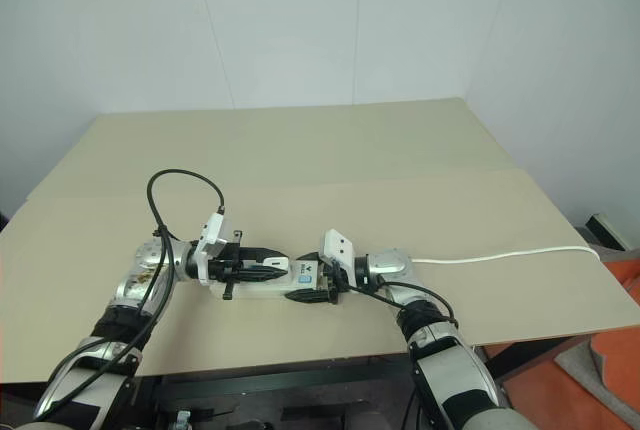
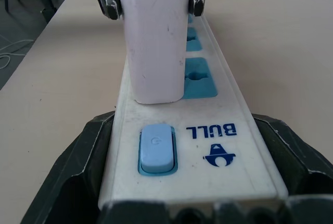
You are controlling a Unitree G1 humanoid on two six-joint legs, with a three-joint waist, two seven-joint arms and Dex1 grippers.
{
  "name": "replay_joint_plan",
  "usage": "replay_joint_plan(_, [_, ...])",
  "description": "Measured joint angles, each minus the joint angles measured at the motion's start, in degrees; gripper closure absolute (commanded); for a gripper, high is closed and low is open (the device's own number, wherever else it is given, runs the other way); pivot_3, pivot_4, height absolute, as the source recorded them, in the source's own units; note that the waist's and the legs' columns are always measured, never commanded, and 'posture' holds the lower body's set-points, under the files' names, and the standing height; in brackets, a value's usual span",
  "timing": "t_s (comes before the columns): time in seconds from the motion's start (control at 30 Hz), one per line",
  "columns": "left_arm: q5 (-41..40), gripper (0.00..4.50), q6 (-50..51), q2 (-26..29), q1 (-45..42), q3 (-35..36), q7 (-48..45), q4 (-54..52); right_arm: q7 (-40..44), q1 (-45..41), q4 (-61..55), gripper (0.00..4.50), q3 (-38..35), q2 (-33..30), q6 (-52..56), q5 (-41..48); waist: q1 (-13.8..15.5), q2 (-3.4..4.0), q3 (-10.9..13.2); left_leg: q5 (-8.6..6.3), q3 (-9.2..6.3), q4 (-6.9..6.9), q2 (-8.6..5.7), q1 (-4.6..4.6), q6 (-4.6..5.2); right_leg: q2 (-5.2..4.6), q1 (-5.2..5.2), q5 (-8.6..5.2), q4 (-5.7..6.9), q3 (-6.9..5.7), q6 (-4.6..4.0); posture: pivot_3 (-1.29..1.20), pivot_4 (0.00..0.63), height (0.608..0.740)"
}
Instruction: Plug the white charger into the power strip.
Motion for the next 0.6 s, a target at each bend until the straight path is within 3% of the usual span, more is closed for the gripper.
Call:
replay_joint_plan(0.37, [0.1, 3.48, -3.2, -0.7, -2.4, -2.1, -0.9, 4.5, -0.1, 0.2, 0.0, 1.08, 0.0, -0.6, 0.7, -0.2, 0.9, 0.02, -0.6, 0.0, 0.0, -0.06, -0.01, 0.05, 0.0, 0.0, 0.02, -0.1, -0.04, 0.01, -0.16, 0.0, 0.15, 0.74])
replay_joint_plan(0.4, [0.2, 2.74, -2.5, -0.7, -2.7, -2.3, -0.9, 4.5, -0.1, 0.2, 0.0, 1.08, 0.0, -0.6, 0.7, -0.2, 1.0, 0.01, -0.6, 0.0, -0.01, -0.06, -0.01, 0.06, 0.0, 0.0, 0.01, -0.14, -0.04, 0.01, -0.23, 0.0, 0.15, 0.74])
replay_joint_plan(0.6, [3.0, 0.92, 5.1, 1.8, -2.2, -1.4, 0.8, 4.2, 1.0, 0.6, -1.3, 1.08, 0.2, -0.5, 0.7, -0.1, 0.6, -0.02, -0.6, 0.0, 0.0, -0.33, -0.01, -0.15, 0.0, 0.06, -0.27, -0.08, -0.09, 0.08, -0.11, 0.0, 0.15, 0.74])
